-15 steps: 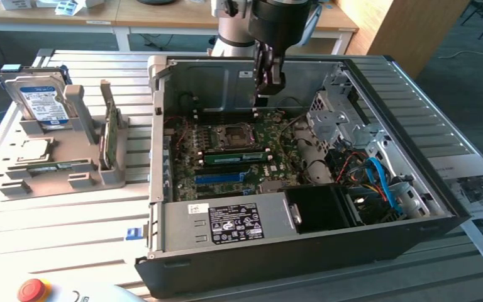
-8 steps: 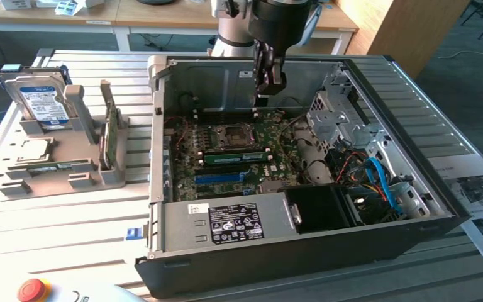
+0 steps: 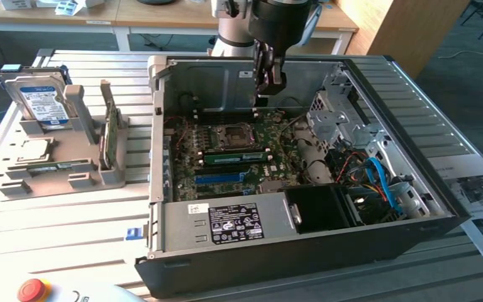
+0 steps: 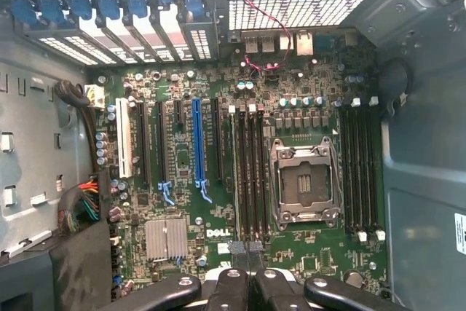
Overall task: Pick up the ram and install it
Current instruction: 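Insert the ram into the slot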
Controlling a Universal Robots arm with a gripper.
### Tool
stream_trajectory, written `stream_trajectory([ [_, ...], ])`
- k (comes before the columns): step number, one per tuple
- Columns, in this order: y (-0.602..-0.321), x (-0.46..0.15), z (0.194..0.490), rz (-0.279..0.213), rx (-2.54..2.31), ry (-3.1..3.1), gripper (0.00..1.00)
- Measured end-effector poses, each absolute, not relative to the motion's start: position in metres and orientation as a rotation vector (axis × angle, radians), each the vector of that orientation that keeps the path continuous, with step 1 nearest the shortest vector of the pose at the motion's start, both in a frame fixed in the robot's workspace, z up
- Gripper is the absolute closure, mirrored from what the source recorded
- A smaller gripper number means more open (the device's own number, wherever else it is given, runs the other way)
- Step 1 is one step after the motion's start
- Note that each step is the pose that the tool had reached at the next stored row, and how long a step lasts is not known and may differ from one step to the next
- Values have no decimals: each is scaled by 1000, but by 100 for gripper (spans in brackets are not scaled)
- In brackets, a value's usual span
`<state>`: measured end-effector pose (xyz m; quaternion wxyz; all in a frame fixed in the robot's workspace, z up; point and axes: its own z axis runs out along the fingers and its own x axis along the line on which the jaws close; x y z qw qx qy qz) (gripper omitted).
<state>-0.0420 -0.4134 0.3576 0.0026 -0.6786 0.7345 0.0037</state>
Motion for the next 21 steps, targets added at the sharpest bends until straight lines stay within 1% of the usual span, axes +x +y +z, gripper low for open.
stream_trajectory([
  [21, -415, -15, 357, 12, -2129, 2303, 89],
])
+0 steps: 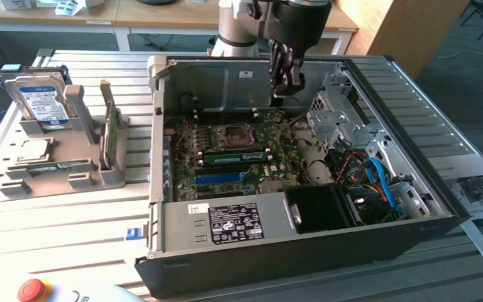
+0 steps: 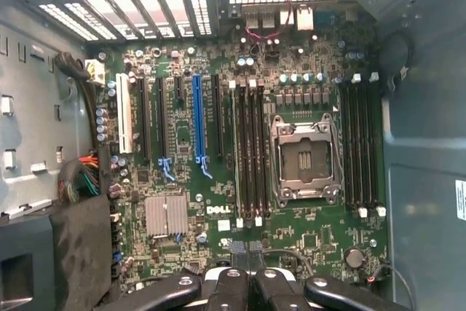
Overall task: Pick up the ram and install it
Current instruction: 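Insert the ram into the slot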
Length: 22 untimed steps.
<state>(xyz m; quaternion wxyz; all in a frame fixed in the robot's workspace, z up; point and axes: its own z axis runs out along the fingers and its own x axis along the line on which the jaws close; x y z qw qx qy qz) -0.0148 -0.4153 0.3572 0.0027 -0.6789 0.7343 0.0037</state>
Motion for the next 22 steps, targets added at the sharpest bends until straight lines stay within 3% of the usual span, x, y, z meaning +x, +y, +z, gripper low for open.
stream_trajectory([
  [22, -419, -2, 345, 13, -2131, 2300, 89],
])
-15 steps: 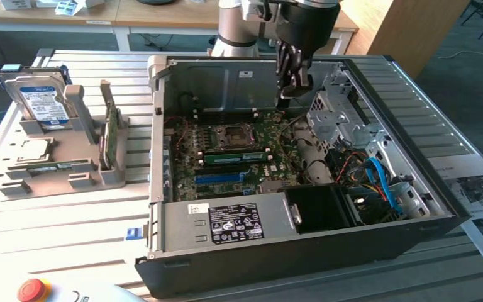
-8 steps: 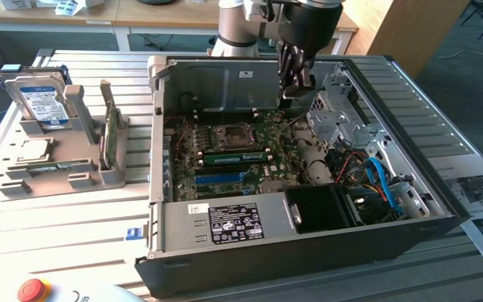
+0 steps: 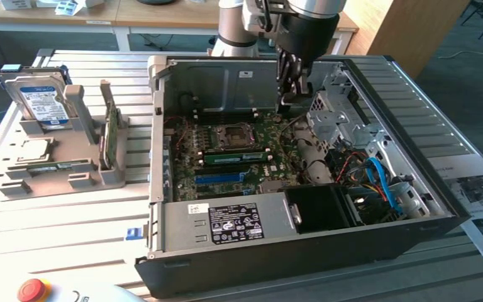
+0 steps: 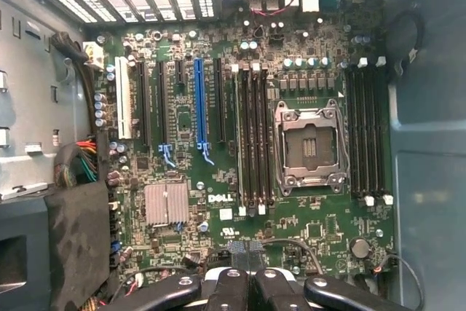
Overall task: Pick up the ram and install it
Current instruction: 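Insert the ram into the slot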
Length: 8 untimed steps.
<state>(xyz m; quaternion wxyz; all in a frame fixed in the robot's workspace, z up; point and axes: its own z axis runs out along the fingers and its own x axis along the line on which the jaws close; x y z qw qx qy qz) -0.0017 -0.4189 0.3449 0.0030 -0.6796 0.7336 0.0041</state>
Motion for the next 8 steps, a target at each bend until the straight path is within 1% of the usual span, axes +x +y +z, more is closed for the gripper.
stream_trajectory([
  [8, -420, -2, 330, 14, -2131, 2300, 89],
])
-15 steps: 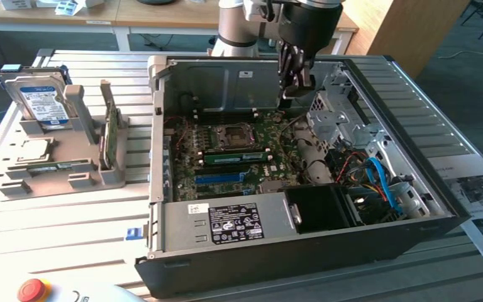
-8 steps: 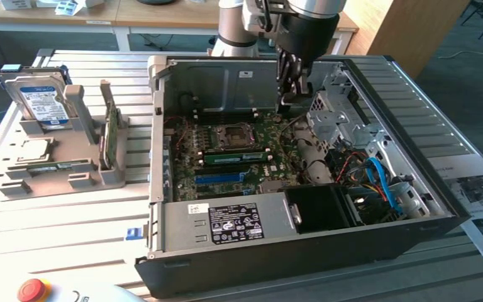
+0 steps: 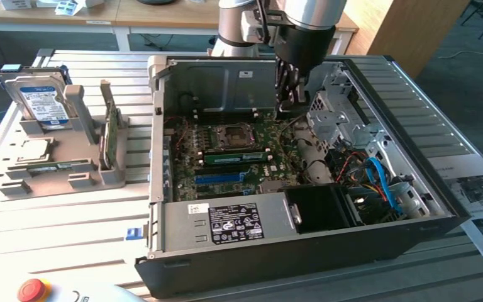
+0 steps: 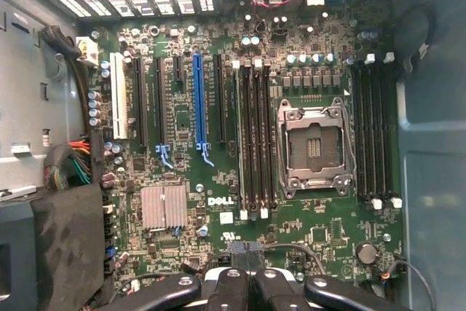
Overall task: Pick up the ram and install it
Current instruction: 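Insert the ram into the slot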
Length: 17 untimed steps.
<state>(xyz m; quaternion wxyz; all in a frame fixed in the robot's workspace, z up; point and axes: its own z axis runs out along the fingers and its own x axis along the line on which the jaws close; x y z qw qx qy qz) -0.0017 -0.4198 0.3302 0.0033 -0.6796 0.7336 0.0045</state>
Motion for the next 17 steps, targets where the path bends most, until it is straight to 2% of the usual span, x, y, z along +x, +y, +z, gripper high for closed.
stream_trajectory([
  [17, -422, -2, 294, 14, -2130, 2300, 89],
])
